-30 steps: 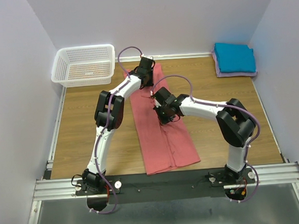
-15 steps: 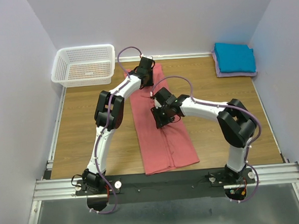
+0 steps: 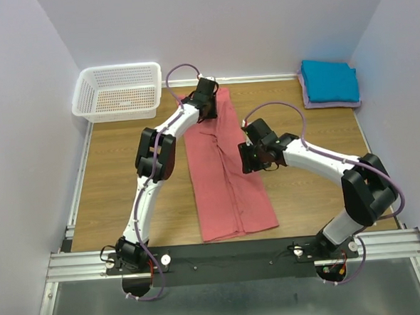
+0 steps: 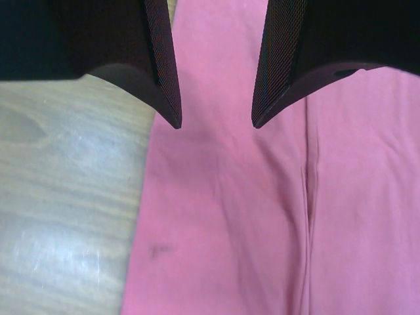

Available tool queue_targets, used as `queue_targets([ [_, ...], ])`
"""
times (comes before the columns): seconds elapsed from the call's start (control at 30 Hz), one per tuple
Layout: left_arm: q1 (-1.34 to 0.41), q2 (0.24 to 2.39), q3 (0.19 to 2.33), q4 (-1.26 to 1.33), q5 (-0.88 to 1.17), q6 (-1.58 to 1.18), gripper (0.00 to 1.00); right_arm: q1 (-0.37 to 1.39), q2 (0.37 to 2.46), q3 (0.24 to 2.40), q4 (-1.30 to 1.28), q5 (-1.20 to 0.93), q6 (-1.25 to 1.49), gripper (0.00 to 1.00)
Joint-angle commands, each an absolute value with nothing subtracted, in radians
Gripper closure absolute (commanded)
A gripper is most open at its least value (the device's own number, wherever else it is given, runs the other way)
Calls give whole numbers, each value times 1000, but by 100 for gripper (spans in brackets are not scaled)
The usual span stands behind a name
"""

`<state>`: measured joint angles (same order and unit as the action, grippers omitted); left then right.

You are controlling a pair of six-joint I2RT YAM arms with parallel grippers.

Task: Fold and stack the t-shirts
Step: Fold the tshirt

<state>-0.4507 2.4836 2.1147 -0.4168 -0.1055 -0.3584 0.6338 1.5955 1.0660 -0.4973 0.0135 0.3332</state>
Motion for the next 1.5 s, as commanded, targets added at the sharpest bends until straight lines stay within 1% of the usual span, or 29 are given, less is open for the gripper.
queue_targets([
  [0.0,-442,2568,2187,-485,-52,-374,61,632,1520,1016,-512,58,383,46],
  [0.07,-440,2556,2166,-462,-43,-380,61,630,1503,1000,-512,63,394,46],
  [0.17,-439,2478,2094,-385,-31,-385,60,629,1477,977,-512,52,409,46],
  [0.37,-436,2321,2062,-328,-46,-377,54,627,1436,919,-506,17,449,46],
  [0.4,-437,2280,2056,-325,-46,-377,52,629,1430,911,-497,6,454,46],
  [0.43,-437,2257,2049,-321,-41,-380,50,629,1428,904,-492,5,459,49],
  [0.47,-437,2235,2030,-319,-38,-383,49,629,1428,891,-488,-64,463,52],
  [0.5,-439,2191,2017,-311,-37,-390,49,629,1430,887,-476,-98,466,57],
  [0.53,-437,2168,1993,-313,-37,-405,48,627,1434,871,-465,-156,474,59],
  [0.57,-439,2146,1977,-313,-34,-411,43,632,1434,862,-439,-184,480,62],
  [0.6,-437,2122,1961,-314,-35,-419,43,634,1434,851,-424,-208,488,64],
  [0.7,-443,2011,1853,-313,-54,-451,43,666,1443,831,-378,-250,514,65],
  [0.73,-448,1943,1782,-308,-64,-459,43,673,1450,831,-374,-252,515,64],
  [0.83,-468,1806,1663,-304,-112,-479,43,709,1482,833,-353,-245,522,65],
  [0.87,-471,1772,1576,-304,-112,-485,43,718,1491,831,-347,-244,523,65],
  [0.93,-495,1679,1484,-308,-133,-506,43,732,1522,828,-331,-241,532,65],
  [0.97,-508,1646,1392,-313,-146,-518,43,736,1532,827,-327,-242,534,64],
  [1.0,-520,1616,1346,-317,-169,-531,43,742,1540,822,-318,-236,541,65],
  [1.13,-603,1423,1082,-337,-204,-624,43,778,1571,787,-302,-230,563,65],
  [1.23,-647,1297,970,-356,-212,-695,43,813,1571,779,-301,-232,571,64],
  [1.27,-682,1267,909,-380,-206,-745,43,824,1571,782,-302,-250,572,64],
  [1.4,-773,1161,790,-468,-161,-874,43,860,1560,830,-354,-319,586,63],
  [1.47,-820,1120,737,-517,-146,-931,43,867,1528,845,-391,-304,595,58],
])
